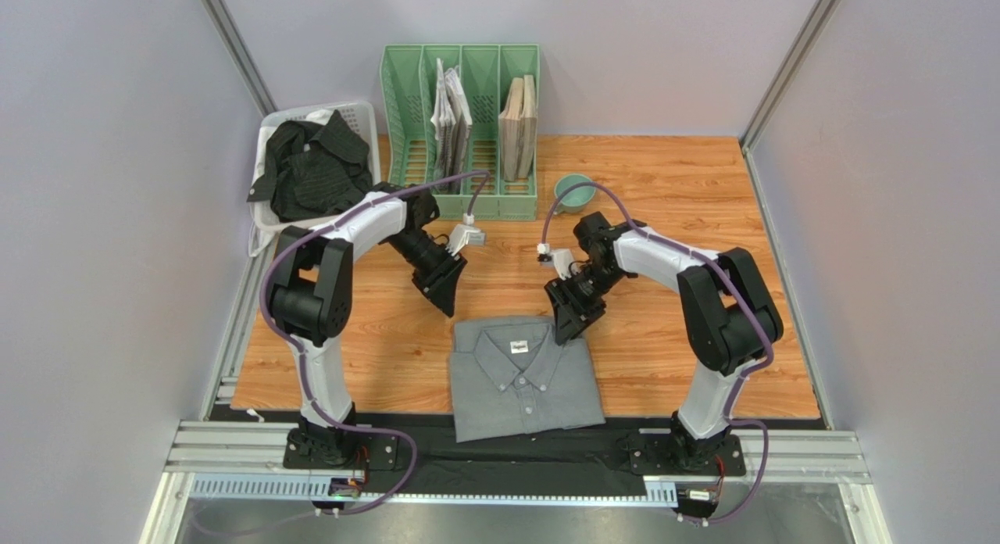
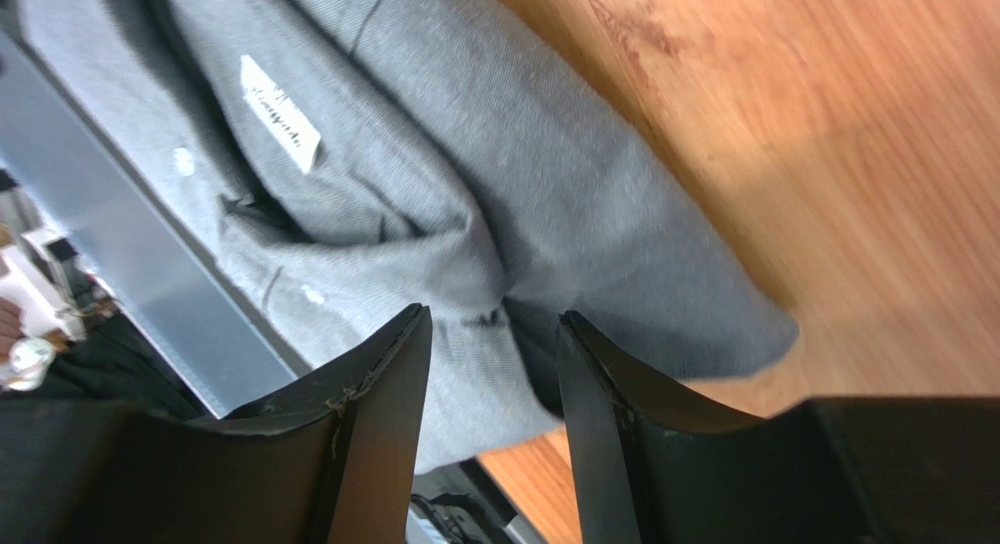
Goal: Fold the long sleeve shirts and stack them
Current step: Fold the shirt
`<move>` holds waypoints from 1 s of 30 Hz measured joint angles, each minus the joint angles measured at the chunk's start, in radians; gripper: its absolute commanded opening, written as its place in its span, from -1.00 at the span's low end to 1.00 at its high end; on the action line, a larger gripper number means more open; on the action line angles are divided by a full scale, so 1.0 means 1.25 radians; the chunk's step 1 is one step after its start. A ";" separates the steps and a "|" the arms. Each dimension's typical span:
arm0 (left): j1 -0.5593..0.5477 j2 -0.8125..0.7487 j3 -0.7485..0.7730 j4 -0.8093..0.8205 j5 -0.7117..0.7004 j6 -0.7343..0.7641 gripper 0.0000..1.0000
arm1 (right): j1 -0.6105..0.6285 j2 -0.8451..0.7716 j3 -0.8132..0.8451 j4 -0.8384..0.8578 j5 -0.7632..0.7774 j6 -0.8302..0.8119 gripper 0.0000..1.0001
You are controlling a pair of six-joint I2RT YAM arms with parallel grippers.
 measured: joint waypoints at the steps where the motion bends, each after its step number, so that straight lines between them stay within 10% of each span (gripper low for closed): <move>1: -0.001 -0.010 0.001 0.002 0.013 0.009 -0.01 | -0.008 -0.008 0.000 -0.005 -0.008 0.000 -0.07; 6: -0.056 -0.121 0.002 0.044 0.055 0.027 -0.03 | -0.070 -0.027 0.034 -0.026 -0.031 0.006 -0.45; 17: -0.270 -0.075 0.042 0.160 -0.004 0.093 -0.07 | -0.066 0.107 0.138 -0.020 -0.024 0.014 -0.34; 30: -0.322 0.005 0.046 0.187 -0.092 0.152 -0.19 | -0.065 0.139 0.138 -0.019 0.001 0.005 -0.35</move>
